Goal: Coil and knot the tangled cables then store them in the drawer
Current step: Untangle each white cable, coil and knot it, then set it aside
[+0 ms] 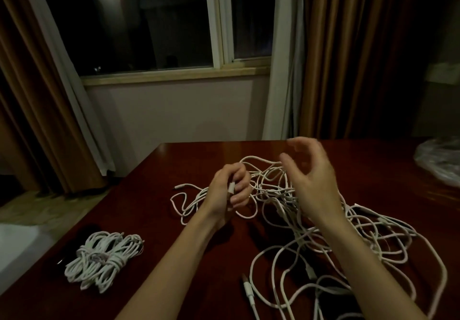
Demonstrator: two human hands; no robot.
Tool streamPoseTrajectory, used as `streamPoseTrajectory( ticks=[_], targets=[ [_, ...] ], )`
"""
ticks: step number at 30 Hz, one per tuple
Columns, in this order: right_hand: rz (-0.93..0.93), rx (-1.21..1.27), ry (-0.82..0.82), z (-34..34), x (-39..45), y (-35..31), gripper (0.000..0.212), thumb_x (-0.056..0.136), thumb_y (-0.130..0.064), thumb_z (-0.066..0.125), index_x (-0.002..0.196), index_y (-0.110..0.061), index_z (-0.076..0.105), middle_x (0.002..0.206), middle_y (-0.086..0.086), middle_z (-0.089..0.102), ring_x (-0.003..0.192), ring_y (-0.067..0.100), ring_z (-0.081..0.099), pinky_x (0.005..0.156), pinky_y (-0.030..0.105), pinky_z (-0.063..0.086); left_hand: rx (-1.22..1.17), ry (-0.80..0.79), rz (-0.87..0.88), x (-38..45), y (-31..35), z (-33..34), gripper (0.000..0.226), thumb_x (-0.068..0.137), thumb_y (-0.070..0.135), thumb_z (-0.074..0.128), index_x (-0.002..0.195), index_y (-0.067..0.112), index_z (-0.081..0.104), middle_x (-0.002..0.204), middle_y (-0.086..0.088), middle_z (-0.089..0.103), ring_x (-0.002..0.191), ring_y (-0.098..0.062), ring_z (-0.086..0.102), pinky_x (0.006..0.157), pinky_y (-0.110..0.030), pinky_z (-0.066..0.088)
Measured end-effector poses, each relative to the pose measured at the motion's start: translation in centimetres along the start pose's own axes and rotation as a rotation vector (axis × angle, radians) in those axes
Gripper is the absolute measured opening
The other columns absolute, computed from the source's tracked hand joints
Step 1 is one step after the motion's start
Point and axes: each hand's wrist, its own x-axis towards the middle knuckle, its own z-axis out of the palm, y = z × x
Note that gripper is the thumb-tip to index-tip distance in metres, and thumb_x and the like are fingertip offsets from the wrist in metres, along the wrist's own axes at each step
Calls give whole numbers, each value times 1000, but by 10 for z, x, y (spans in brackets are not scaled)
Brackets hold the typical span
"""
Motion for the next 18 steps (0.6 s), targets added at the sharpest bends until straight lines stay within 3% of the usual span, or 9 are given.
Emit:
streamPoseTrajectory(
  ticks=[1, 3, 5, 7, 10, 13, 16, 18],
  targets=[
    [-6, -74, -99, 4, -2, 4, 21, 93, -31, 59, 114, -33, 55, 118, -14, 55, 107, -5, 47, 93, 18, 36, -20, -30, -24, -1, 0, 0, 38, 91, 28, 48, 56, 19, 38, 46, 5, 31, 30, -2, 27, 30, -12, 23],
    [-40, -161, -188, 9, -4, 9, 17, 94, -33, 57, 110, -31, 64, 108, -17, 62, 97, -6, 54, 99, 26, 36, -4, -56, -53, -1, 1, 0, 43, 96, 35, 43, 57, 18, 37, 44, 5, 30, 30, -3, 28, 31, -13, 25],
    [-78, -150, -200, 9, -5, 11, 15, 95, -28, 58, 97, -23, 72, 84, -15, 67, 79, -2, 61, 85, 21, 44, 74, -51, -81, -1, 1, 1, 42, 93, 42, 41, 61, 15, 42, 46, 3, 34, 36, -6, 34, 39, -15, 31],
    [-86, -89, -209, 9, -5, 9, 15, 93, -24, 60, 95, -18, 74, 76, -13, 66, 73, 0, 63, 67, 13, 45, 162, -37, -130, -2, 0, 1, 42, 96, 44, 38, 73, 12, 51, 51, 2, 40, 43, -8, 38, 44, -17, 33],
    [-108, -51, -184, 13, -7, 4, 11, 90, -24, 64, 97, -19, 71, 75, -12, 68, 69, 0, 64, 61, 13, 49, 156, -13, -152, -2, -2, 4, 41, 102, 40, 33, 89, 9, 56, 49, 3, 38, 37, -5, 34, 40, -15, 30],
    [-89, -30, -156, 17, -8, 7, 9, 89, -25, 66, 98, -22, 64, 74, -8, 69, 68, 2, 66, 59, 14, 50, 196, 112, -59, 1, -2, 1, 45, 104, 36, 31, 84, 7, 60, 46, 4, 38, 36, -4, 33, 40, -15, 30],
    [-122, -79, -137, 16, -8, 9, 9, 89, -19, 67, 97, -19, 68, 85, -12, 69, 80, -3, 65, 68, 9, 49, 400, 262, 5, 5, -5, -5, 50, 104, 37, 32, 81, 5, 63, 50, 1, 50, 45, -9, 47, 46, -19, 38],
    [-162, -131, -126, 16, -8, 9, 8, 88, -17, 69, 95, -17, 71, 84, -13, 68, 80, -3, 64, 69, 7, 48, 370, 266, -16, 4, -5, -5, 50, 105, 37, 29, 93, 6, 67, 66, -4, 65, 61, -14, 64, 56, -21, 49]
  ],
)
